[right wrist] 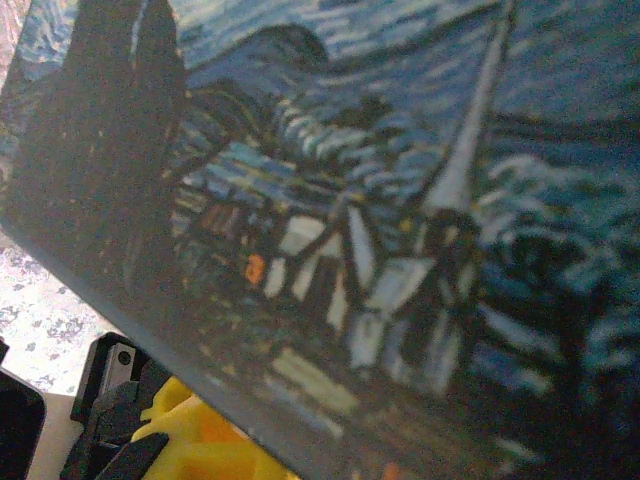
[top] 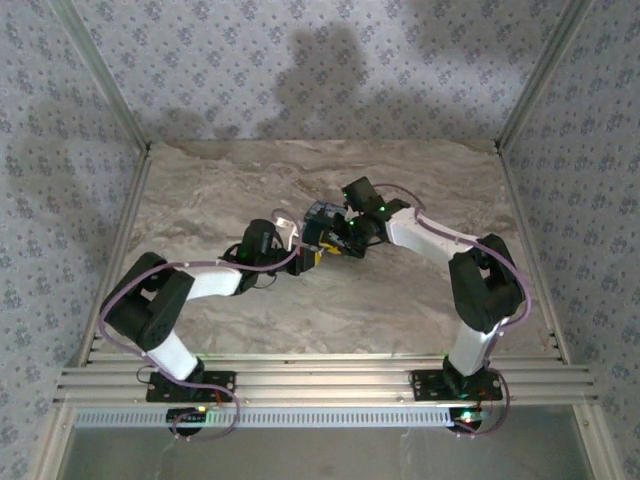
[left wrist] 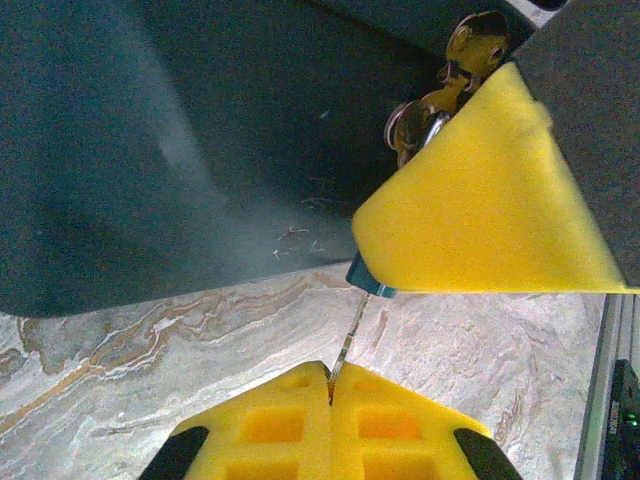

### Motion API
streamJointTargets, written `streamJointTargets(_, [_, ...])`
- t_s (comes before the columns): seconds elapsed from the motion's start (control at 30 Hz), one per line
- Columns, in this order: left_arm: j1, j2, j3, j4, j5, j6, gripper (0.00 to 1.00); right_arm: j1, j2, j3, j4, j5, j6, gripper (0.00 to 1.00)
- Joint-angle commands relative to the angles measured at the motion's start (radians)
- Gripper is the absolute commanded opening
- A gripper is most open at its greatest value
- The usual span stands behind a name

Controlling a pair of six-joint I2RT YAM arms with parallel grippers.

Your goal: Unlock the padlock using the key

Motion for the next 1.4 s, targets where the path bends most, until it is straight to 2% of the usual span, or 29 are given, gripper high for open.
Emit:
streamJointTargets(0.0, [0.002,-0.052,0.041,0.044,0.003,0.009,0.0,0.034,0.015,0.011,-0.046,-0.05,-0.014,0.0])
streamJointTargets(0.3, [0.001,-0.053,-0.016,0.236,0.026,-0.083,0.0,0.044,0.029,-0.001,-0.028,-0.084,-0.007,0.0])
streamJointTargets(0.47, [0.001,-0.081,-0.051,0.321,0.015,-0.095,0.0,0.044,0.036,-0.025,-0.023,-0.096,-0.008,0.0])
streamJointTargets(0.67, [0.007,-0.046,-0.074,0.465,0.025,-0.12,0.0,0.05,0.041,-0.045,0.002,-0.112,-0.003,0.0])
streamJointTargets(1.0, [0.006,-0.064,-0.056,0.422,0.058,-0.105,0.0,0.054,0.053,-0.042,-0.118,-0.025,-0.097,0.0])
streamJointTargets(1.17, [-0.004,0.019,-0.068,0.492,0.039,-0.096,0.0,0.049,0.029,-0.111,-0.004,-0.082,-0.025,0.0])
streamJointTargets(1.37, [-0.021,0.057,-0.11,0.572,-0.017,-0.102,0.0,0.031,0.0,-0.11,0.031,-0.095,0.009,0.0])
